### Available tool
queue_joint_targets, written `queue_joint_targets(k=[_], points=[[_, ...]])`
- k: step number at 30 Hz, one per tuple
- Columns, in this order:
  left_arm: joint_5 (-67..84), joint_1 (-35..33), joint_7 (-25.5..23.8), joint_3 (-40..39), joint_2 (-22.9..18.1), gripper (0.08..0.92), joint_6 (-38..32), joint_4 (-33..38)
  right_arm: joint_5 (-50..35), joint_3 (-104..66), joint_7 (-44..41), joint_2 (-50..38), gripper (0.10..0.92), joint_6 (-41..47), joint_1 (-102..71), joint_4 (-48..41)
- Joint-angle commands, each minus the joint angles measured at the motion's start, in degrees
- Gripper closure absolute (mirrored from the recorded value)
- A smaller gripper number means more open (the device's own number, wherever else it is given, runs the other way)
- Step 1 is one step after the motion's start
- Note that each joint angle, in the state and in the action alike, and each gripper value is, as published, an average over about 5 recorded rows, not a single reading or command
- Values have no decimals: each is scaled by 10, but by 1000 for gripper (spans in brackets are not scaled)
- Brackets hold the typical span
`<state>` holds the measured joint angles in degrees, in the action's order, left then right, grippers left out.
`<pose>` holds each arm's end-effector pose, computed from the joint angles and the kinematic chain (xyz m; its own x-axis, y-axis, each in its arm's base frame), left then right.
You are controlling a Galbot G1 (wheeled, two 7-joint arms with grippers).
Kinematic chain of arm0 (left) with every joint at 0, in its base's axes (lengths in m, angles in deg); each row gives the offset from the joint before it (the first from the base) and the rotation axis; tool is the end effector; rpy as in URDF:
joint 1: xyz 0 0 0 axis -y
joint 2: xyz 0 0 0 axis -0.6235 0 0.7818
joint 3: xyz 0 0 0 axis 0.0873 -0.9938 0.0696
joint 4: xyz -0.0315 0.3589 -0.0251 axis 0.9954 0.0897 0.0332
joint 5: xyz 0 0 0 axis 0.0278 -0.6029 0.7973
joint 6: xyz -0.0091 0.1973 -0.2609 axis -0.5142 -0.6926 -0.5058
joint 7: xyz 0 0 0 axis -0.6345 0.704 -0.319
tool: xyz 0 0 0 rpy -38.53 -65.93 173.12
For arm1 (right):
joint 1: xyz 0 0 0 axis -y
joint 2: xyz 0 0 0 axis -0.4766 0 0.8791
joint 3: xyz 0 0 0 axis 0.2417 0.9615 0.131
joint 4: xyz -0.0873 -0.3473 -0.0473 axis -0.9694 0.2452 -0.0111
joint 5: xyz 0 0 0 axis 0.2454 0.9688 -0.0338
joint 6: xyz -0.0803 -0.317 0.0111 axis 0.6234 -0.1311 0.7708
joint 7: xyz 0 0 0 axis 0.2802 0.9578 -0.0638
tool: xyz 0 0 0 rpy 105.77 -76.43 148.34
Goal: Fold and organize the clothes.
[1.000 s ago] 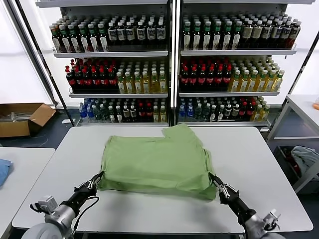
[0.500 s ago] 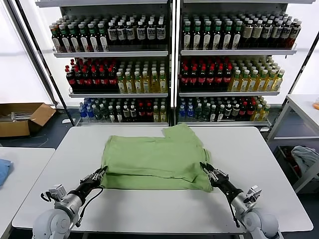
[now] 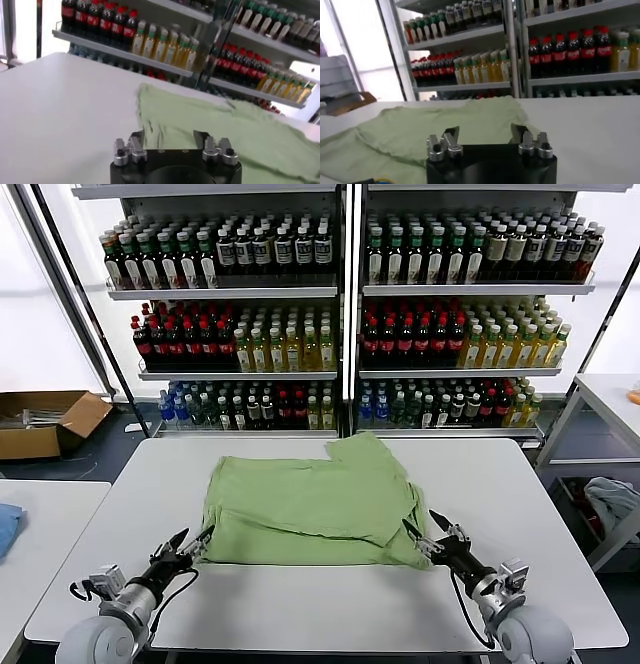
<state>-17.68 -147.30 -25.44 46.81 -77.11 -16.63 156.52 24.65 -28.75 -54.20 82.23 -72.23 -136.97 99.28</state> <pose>0.2171 0.1394 -0.3154 -0.8999 0.2077 0.3834 0.0840 0.9453 -0.3151 0.2206 -0.1122 -0.3167 -0.8878 -0.3883 0.2471 -0.3716 0.9215 0.1128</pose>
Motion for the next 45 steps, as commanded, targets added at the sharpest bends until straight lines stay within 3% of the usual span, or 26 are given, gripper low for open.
queue_joint_targets(k=[1, 6, 11, 17, 32, 38, 45], points=[[-43, -25, 5, -5, 0, 297, 6, -7, 69, -11, 45, 4, 224, 39, -73, 65], [-44, -21, 3, -9, 1, 190, 9, -17, 75, 0, 44, 6, 208, 50, -80, 64], [-44, -19, -1, -12, 3, 186, 12, -20, 79, 15, 50, 10, 319, 61, -69, 50], [-44, -18, -7, -13, 5, 319, 15, -27, 74, 23, 57, 12, 492, 72, -58, 31], [-42, -30, -30, -7, 9, 787, 24, -10, 34, 19, 54, 1, 906, 91, -60, 42], [-42, -64, -34, 8, 7, 904, 33, 23, 24, 8, 49, -12, 920, 104, -86, 79], [-50, -136, -34, 42, -3, 910, 35, 83, 24, -19, 47, -23, 920, 122, -162, 145]])
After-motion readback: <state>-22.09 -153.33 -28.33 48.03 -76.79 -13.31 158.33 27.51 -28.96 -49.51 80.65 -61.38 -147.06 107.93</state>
